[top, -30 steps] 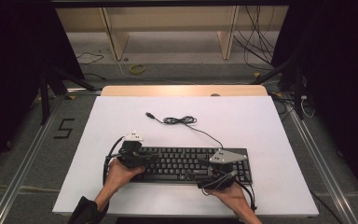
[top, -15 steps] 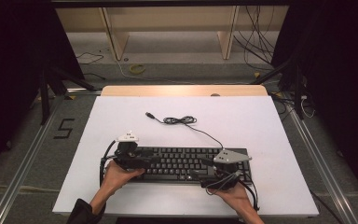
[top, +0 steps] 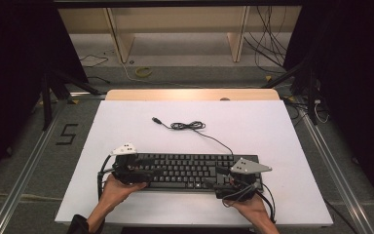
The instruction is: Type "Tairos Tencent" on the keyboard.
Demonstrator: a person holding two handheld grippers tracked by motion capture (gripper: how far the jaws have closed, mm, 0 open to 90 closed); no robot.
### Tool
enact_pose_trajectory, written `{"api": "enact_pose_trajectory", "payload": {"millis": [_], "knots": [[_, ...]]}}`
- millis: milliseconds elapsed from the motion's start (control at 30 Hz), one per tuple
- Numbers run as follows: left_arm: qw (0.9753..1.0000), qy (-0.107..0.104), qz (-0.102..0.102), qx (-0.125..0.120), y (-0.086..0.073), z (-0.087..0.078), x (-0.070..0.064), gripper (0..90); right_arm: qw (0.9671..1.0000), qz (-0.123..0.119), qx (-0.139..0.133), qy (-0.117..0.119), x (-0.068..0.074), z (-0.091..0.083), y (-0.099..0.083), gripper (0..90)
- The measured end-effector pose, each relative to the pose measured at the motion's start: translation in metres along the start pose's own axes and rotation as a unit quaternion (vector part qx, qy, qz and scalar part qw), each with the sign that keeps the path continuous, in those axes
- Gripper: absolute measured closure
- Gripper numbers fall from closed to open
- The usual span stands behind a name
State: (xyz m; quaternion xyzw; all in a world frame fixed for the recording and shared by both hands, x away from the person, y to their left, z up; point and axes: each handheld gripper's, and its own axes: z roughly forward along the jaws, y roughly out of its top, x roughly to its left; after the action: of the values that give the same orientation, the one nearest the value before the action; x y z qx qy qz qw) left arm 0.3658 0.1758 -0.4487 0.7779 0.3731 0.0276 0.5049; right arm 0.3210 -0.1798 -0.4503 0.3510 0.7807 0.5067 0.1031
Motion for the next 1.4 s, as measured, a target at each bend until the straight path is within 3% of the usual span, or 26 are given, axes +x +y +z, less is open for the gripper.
{"api": "enact_pose_trajectory", "payload": {"millis": [333,800,1400], "knots": [[0.9998,-0.006,0.013,-0.012,-0.013,-0.009,-0.008,29.7,0.9999,0.002,-0.006,-0.011,-0.004,-0.015,-0.008,33.3],[0.9996,-0.009,0.013,-0.025,-0.023,-0.019,-0.013,28.3,0.9995,0.003,-0.014,-0.027,-0.010,-0.033,-0.021,30.9],[0.9995,-0.005,0.011,-0.029,-0.031,-0.023,-0.014,27.6,0.9992,0.012,-0.017,-0.035,-0.012,-0.040,-0.026,30.0]]}}
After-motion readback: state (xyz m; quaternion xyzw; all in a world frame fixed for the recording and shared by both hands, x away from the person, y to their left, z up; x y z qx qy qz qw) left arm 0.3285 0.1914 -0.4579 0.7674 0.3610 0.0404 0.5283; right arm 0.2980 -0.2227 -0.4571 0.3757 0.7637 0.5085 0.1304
